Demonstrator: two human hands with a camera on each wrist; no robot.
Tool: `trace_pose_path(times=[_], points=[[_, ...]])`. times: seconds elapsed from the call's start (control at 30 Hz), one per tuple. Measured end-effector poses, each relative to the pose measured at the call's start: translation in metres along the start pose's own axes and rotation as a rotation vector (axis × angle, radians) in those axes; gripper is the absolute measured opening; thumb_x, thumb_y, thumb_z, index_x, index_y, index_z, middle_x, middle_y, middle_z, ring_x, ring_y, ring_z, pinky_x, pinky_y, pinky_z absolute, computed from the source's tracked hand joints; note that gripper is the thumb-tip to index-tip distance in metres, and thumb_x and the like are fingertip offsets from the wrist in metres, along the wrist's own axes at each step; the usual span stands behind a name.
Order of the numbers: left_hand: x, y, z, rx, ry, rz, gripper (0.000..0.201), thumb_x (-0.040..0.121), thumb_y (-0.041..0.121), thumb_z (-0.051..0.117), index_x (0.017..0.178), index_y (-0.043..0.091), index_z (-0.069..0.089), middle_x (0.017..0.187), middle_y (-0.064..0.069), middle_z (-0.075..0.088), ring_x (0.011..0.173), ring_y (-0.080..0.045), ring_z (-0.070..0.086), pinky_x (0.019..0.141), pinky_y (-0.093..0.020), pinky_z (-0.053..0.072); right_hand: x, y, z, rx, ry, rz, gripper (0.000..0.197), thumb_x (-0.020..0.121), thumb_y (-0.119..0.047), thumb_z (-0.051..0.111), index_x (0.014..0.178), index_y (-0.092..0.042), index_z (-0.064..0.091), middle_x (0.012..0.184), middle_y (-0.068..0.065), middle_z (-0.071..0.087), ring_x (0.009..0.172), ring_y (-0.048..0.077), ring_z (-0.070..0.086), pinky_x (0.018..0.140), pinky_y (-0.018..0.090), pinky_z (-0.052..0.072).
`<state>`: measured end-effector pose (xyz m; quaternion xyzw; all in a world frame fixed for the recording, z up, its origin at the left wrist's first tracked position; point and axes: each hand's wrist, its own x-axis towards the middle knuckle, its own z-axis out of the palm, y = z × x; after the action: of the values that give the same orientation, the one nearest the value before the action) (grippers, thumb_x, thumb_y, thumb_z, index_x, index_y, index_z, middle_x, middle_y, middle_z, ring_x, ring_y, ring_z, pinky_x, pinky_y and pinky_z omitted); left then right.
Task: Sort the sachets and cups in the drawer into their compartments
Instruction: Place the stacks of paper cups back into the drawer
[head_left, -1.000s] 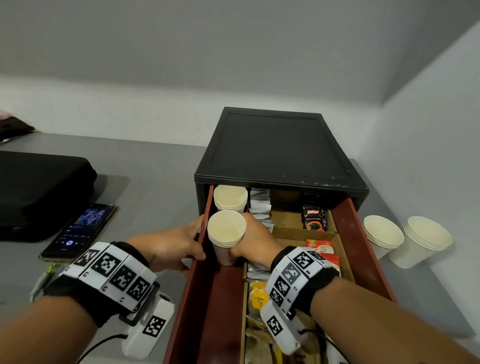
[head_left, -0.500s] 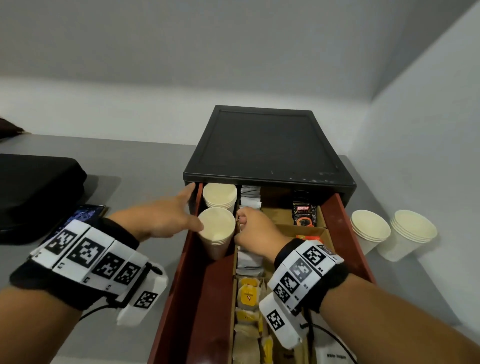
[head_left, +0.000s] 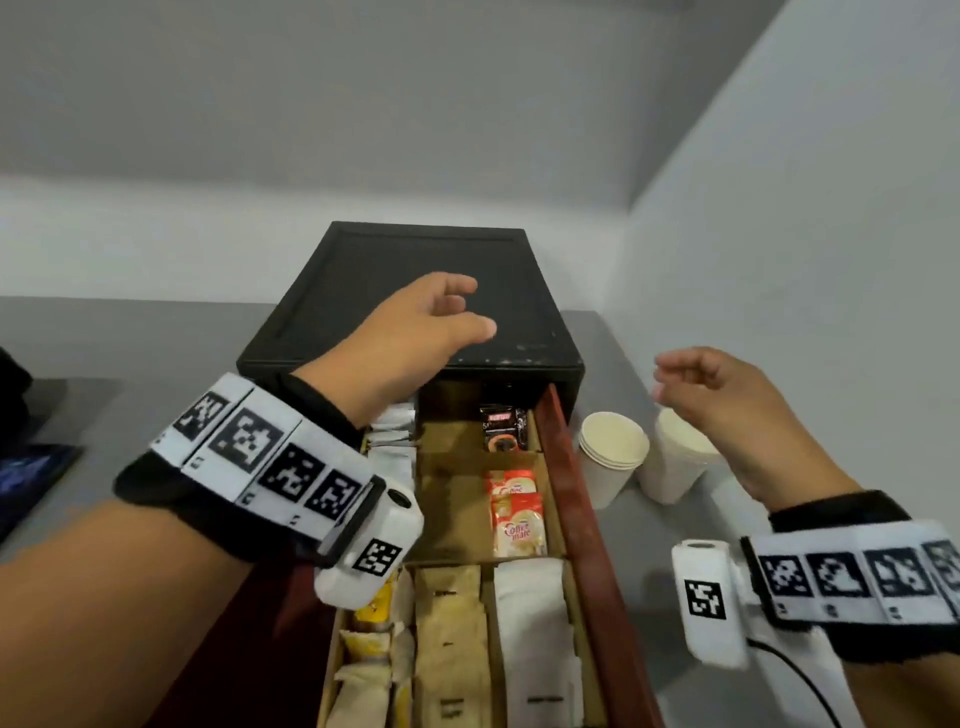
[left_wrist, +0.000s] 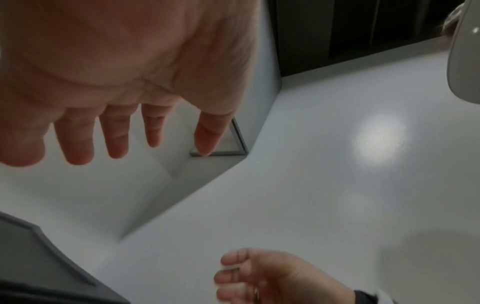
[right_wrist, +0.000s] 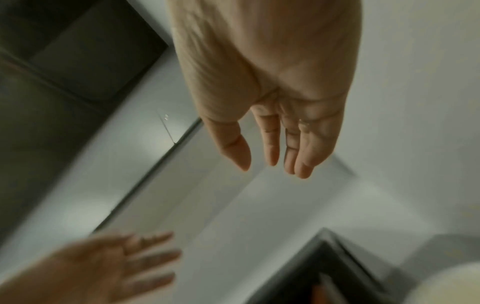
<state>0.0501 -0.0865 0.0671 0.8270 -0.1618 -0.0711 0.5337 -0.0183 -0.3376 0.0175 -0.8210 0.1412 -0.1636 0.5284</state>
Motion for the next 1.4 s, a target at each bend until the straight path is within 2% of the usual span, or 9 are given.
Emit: trace_pose_path(times=[0.23, 0.43, 0.63, 0.7, 0.8, 0.97, 1.2, 1.3, 1.4], points=[[0.003, 0.015, 0.060, -0.019, -0.057, 0.045, 0.046, 0.089, 0.027, 0.060, 0.132, 0.031, 0.044, 0.135, 0.009, 0.047, 0.116, -0.006, 0.046, 0.087, -0.021, 0.036, -0.001, 0.131, 0.023, 0.016, -0.130, 0.308, 0.045, 0.076, -0.009, 0.071, 0.118, -0.009, 0.053, 0.117, 0.008, 0.060, 0.101, 0.026, 0.060, 0.084, 0.039, 0.054], [0.007, 0.015, 0.095, -0.056, -0.059, 0.022, 0.047, 0.089, 0.018, 0.060, 0.132, 0.027, 0.046, 0.133, 0.006, 0.049, 0.123, -0.011, 0.046, 0.092, -0.024, 0.035, 0.014, 0.166, 0.063, 0.189, -0.078, 0.206, 0.084, 0.050, -0.027, 0.082, 0.126, -0.024, 0.045, 0.119, -0.003, 0.062, 0.110, 0.018, 0.059, 0.095, 0.046, 0.050], [0.011, 0.006, 0.112, -0.086, -0.038, -0.003, 0.044, 0.088, 0.013, 0.060, 0.129, 0.027, 0.049, 0.129, 0.007, 0.052, 0.119, -0.009, 0.048, 0.088, -0.020, 0.037, 0.028, 0.160, 0.073, 0.214, 0.003, 0.090, 0.063, 0.053, -0.001, 0.078, 0.108, -0.020, 0.055, 0.099, 0.003, 0.067, 0.097, 0.027, 0.065, 0.073, 0.033, 0.058], [0.013, 0.002, 0.110, -0.099, -0.013, -0.007, 0.043, 0.088, 0.012, 0.061, 0.126, 0.028, 0.050, 0.126, 0.009, 0.053, 0.118, -0.008, 0.049, 0.087, -0.019, 0.040, 0.024, 0.146, 0.066, 0.242, -0.011, 0.041, 0.063, 0.054, -0.003, 0.079, 0.111, -0.020, 0.055, 0.103, 0.001, 0.065, 0.100, 0.020, 0.062, 0.079, 0.022, 0.051], [0.017, -0.002, 0.109, -0.116, 0.010, 0.001, 0.044, 0.086, 0.015, 0.064, 0.126, 0.027, 0.051, 0.125, 0.008, 0.055, 0.121, -0.010, 0.050, 0.099, -0.027, 0.040, 0.022, 0.108, 0.041, 0.230, 0.000, -0.004, 0.081, 0.056, -0.016, 0.081, 0.128, -0.015, 0.044, 0.116, 0.001, 0.058, 0.110, 0.019, 0.055, 0.092, 0.028, 0.043], [0.015, 0.013, 0.122, -0.173, -0.090, 0.088, 0.071, 0.072, 0.037, 0.075, 0.134, 0.024, 0.045, 0.133, 0.007, 0.053, 0.127, -0.011, 0.047, 0.106, -0.033, 0.039, 0.017, 0.027, -0.011, 0.327, -0.102, -0.236, 0.078, 0.058, -0.032, 0.079, 0.128, -0.023, 0.045, 0.115, -0.003, 0.062, 0.105, 0.013, 0.061, 0.085, 0.032, 0.054], [0.010, 0.049, 0.136, -0.439, -0.019, 0.356, 0.073, 0.059, 0.031, 0.077, 0.123, 0.006, 0.055, 0.112, -0.014, 0.066, 0.104, -0.027, 0.065, 0.089, -0.045, 0.054, -0.008, -0.015, -0.026, 0.240, -0.245, -0.402, 0.065, 0.072, -0.022, 0.068, 0.132, -0.028, 0.046, 0.126, -0.004, 0.055, 0.118, 0.007, 0.053, 0.094, 0.022, 0.049], [0.009, 0.050, 0.132, -0.437, 0.075, 0.362, 0.075, 0.054, 0.036, 0.078, 0.121, 0.008, 0.057, 0.108, -0.008, 0.067, 0.102, -0.024, 0.064, 0.091, -0.049, 0.052, -0.005, 0.009, -0.038, 0.322, -0.077, -0.356, 0.061, 0.075, -0.020, 0.075, 0.126, -0.035, 0.047, 0.126, -0.013, 0.052, 0.119, -0.001, 0.051, 0.098, 0.016, 0.044], [0.008, 0.045, 0.127, -0.427, 0.116, 0.347, 0.078, 0.051, 0.038, 0.076, 0.122, 0.013, 0.055, 0.108, -0.006, 0.066, 0.102, -0.024, 0.063, 0.089, -0.049, 0.053, 0.000, 0.063, -0.041, 0.423, 0.185, -0.148, 0.074, 0.075, -0.017, 0.077, 0.137, -0.030, 0.039, 0.132, -0.013, 0.049, 0.124, 0.002, 0.045, 0.108, 0.031, 0.039]])
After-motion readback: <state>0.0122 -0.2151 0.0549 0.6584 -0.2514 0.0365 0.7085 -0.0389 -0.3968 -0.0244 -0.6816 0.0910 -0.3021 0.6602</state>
